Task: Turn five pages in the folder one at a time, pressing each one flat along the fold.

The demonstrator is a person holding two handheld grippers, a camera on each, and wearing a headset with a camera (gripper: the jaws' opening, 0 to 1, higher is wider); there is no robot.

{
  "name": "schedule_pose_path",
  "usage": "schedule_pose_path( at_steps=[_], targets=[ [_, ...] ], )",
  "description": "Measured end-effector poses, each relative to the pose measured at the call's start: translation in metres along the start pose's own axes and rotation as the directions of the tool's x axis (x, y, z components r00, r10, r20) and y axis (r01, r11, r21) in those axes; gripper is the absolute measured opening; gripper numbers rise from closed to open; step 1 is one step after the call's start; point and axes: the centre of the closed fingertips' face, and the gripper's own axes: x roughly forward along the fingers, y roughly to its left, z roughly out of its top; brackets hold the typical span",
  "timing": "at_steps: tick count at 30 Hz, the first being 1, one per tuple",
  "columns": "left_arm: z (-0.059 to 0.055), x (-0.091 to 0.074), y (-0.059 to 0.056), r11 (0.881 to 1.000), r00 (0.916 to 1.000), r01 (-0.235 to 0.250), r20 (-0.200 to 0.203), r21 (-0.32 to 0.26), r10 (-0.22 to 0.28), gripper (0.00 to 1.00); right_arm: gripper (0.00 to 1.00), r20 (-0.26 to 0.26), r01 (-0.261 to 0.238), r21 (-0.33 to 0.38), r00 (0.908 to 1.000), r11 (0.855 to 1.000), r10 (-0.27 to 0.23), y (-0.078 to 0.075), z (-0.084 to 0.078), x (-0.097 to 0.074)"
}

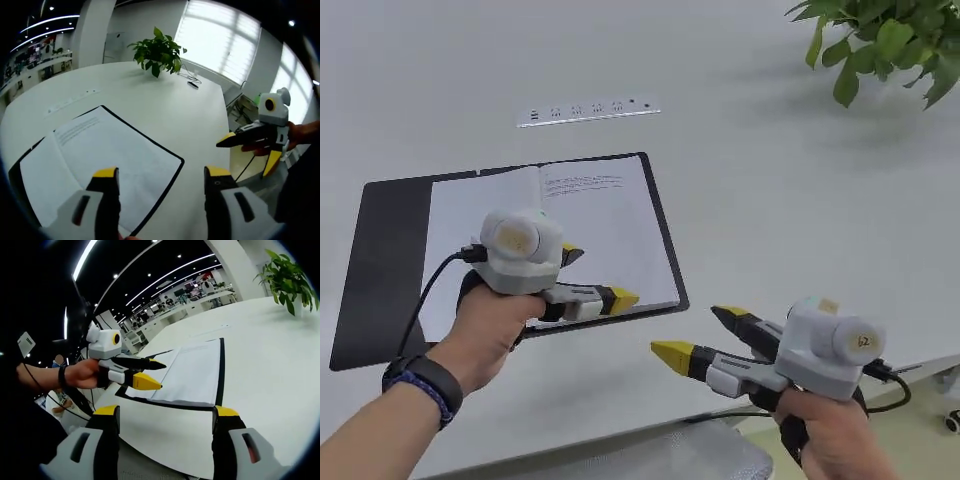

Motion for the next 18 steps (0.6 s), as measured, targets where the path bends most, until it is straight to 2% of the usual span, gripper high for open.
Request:
schedule_pose_path(
  at_steps=[5,7,9,14,18],
  targets=[
    [-0.001,0.016,-0.004,1.0,0.9998,0.006,-0.019,0.023,-0.006,0.7,0.75,0.002,0.0,0.007,1.0,1.0,0.0,-0.003,0.0,-0.002],
    [-0.001,0.023,-0.004,1.0,0.9999,0.001,-0.013,0.011,-0.001,0.7,0.74,0.0,0.001,0.007,1.0,1.0,-0.001,-0.004,-0.001,-0.002],
    [-0.002,0.032,0.0,1.0,0.9998,-0.018,-0.011,-0.014,0.018,0.71,0.74,-0.013,0.0,0.004,0.9999,1.0,0.0,-0.004,-0.002,-0.002],
    [-0.005,0.049,0.005,0.997,0.9972,-0.074,-0.017,-0.029,0.073,0.7,0.73,-0.034,-0.006,0.004,0.9994,1.0,0.006,-0.007,-0.004,0.0],
    [-0.009,0.059,0.006,0.995,0.9949,-0.096,-0.031,-0.021,0.096,0.69,0.73,-0.038,-0.012,0.005,0.9992,1.0,0.012,-0.007,-0.002,0.001]
  ],
)
